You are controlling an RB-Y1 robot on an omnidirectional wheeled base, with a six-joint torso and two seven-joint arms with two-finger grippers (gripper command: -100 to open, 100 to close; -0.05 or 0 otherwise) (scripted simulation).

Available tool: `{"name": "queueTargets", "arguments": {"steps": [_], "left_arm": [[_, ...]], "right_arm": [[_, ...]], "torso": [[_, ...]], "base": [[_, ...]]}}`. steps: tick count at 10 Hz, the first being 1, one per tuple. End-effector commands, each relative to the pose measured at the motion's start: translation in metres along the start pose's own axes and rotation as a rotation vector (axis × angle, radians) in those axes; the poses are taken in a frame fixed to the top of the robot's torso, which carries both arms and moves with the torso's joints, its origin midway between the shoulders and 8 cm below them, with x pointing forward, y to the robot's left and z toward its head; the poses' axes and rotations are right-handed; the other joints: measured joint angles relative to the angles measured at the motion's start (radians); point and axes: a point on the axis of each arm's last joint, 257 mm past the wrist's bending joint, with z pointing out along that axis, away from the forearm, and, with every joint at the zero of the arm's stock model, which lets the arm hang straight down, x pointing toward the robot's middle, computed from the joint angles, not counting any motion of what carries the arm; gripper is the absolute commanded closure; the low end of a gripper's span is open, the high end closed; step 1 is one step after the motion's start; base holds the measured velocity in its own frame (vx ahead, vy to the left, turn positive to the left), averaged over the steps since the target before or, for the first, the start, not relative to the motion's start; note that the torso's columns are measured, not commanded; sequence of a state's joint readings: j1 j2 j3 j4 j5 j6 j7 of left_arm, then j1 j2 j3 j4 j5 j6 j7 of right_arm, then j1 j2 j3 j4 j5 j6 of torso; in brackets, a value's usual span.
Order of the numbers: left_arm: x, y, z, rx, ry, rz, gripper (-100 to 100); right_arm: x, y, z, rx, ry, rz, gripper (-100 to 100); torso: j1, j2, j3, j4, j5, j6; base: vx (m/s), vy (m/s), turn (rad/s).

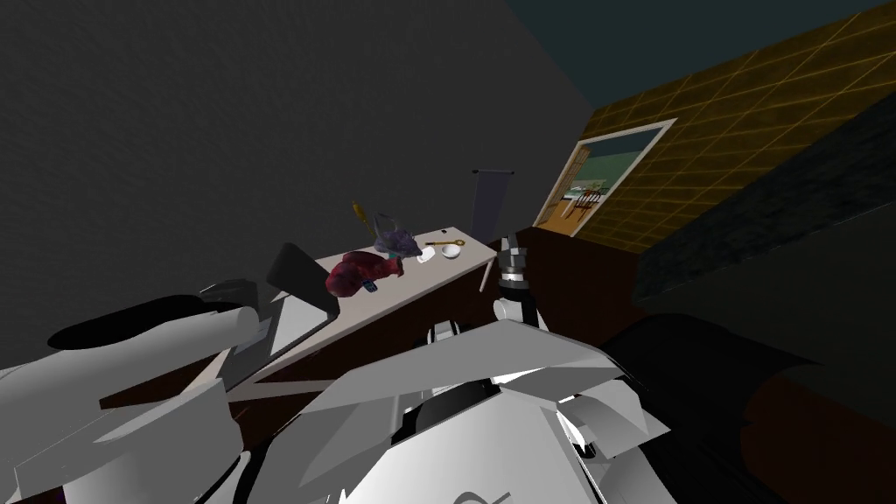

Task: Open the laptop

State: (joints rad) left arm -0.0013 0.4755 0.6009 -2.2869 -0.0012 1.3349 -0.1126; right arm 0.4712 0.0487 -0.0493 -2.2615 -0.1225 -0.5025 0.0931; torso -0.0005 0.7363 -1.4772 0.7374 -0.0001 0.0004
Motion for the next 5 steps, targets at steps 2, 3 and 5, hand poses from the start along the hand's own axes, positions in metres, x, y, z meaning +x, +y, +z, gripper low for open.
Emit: {"name": "queueTargets", "arguments": {"steps": [2,3,5], "left_arm": [[0.009,-0.004,-0.011,0.020,0.024,0.009,100],[-0.007,0.000,-0.014,0.001,-0.014,0.002,-100],[-0.022,0.005,-0.017,-0.019,-0.051,-0.007,-100]], "right_arm": [[0.000,0.000,0.000,0.000,0.000,0.000,0],[0.000,0.000,0.000,0.000,0.000,0.000,0],[0.000,0.000,0.000,0.000,0.000,0.000,0]], "torso": [[0.001,0.003,0.002,0.001,0.000,-0.001],[0.001,0.005,0.003,0.001,0.000,0.000],[-0.004,-0.004,-0.002,-0.001,-0.001,0.000]], "base": [[0.064,-0.007,0.110],[0.118,-0.057,0.059],[0.186,-0.124,0.054]]}}
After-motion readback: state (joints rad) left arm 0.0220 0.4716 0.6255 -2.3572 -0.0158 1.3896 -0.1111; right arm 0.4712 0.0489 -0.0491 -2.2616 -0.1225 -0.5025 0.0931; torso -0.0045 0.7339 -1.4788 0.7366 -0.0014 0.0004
